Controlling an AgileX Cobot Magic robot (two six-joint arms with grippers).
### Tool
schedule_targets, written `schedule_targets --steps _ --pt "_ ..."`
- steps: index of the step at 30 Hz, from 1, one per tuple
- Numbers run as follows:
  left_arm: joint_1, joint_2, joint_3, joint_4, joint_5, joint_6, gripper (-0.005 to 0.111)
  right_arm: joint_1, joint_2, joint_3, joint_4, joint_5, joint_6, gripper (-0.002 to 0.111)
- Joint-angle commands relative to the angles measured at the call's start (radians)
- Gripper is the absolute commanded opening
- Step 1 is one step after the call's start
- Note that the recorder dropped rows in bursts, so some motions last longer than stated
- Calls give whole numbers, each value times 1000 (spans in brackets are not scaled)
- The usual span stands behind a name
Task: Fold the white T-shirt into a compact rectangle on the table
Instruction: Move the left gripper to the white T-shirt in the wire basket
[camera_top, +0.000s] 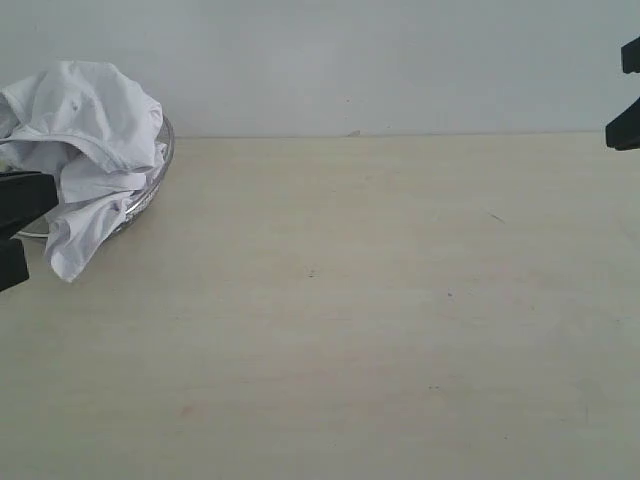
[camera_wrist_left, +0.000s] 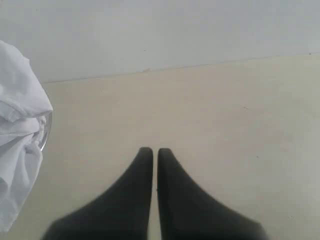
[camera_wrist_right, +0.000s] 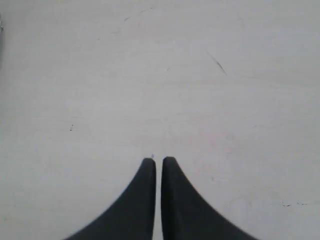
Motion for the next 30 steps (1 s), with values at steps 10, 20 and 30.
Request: schedule_targets --steps 10,20,30 --pt "0 -6 6 -1 -11 7 4 -3 -11 5 2 -6 -1 0" --pt "0 -6 6 -4 3 -45 4 -3 -11 5 2 -6 -1 0" --pt "25 26 -194 -69 -173 -127 4 -3 -11 5 2 -8 -1 0"
